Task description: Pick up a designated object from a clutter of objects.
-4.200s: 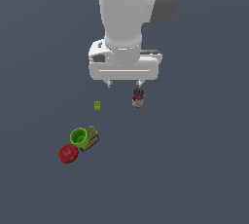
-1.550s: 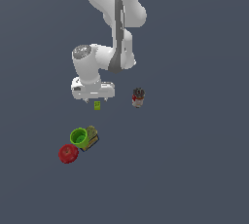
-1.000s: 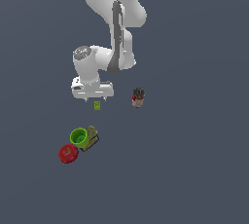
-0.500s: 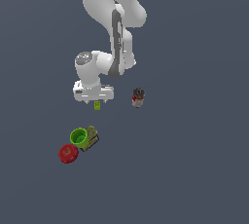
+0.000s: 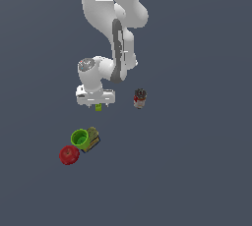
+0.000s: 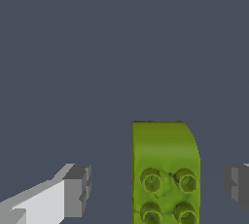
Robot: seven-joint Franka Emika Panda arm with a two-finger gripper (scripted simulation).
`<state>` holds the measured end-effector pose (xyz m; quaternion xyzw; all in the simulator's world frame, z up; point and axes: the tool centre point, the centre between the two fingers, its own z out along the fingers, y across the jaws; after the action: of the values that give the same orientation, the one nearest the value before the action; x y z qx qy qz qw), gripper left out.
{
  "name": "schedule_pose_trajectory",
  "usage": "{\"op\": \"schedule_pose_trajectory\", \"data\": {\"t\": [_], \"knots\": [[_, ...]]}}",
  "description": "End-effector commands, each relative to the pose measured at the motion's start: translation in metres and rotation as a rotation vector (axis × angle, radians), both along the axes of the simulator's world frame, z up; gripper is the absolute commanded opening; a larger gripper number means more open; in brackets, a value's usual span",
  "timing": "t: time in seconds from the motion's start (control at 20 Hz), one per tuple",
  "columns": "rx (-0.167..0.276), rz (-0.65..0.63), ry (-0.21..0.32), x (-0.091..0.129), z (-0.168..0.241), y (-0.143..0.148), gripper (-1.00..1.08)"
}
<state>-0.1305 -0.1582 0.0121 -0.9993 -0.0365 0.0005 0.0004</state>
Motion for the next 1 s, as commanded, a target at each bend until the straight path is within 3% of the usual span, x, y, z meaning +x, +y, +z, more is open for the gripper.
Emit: {"op": "schedule_pose_trajectory", "data": {"t": [0.0,0.1,0.15,0.95], "knots": [[-0.001,0.001,-0.001,0.0007,-0.0005,-0.0001,1.0],[-0.001,0.001,-0.001,0.0009,0.0004,-0.0003,1.0],[-0.001,0.001,-0.001,0.0009,0.0004,-0.0003,-1.0],[-0.001,0.001,-0.001,0.0051,0.0079,0.0014,-1.0]]}}
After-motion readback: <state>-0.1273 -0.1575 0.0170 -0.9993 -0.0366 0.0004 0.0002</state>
